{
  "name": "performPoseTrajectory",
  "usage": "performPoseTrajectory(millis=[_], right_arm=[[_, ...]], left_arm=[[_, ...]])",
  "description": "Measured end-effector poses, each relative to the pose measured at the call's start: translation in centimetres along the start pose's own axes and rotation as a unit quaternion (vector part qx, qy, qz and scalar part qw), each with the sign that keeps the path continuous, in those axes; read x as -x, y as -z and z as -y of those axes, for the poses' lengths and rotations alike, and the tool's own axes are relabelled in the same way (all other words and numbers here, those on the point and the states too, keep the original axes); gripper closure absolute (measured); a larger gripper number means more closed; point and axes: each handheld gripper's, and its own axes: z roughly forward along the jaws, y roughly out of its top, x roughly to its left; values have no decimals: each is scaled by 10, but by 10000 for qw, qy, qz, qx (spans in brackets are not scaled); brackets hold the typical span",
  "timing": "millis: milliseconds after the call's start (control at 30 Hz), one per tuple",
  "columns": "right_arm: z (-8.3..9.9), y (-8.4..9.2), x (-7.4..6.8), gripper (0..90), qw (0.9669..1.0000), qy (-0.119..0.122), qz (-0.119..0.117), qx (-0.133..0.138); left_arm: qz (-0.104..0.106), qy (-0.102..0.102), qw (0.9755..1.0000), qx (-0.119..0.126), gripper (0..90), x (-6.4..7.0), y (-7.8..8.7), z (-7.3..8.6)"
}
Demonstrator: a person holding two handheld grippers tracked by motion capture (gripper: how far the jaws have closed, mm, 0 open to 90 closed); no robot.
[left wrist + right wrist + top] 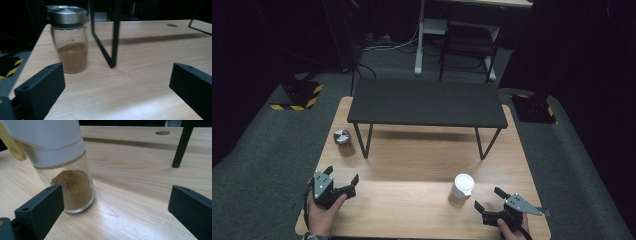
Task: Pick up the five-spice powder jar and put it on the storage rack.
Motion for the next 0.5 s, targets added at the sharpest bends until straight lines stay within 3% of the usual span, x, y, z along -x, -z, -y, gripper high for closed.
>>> performPoseTrajectory(millis=[500], right_arm=[[0,0,-2,0,10000,36,17,-9]], left_arm=[[-308,189,9993,-100,11,-23,-40,-15]])
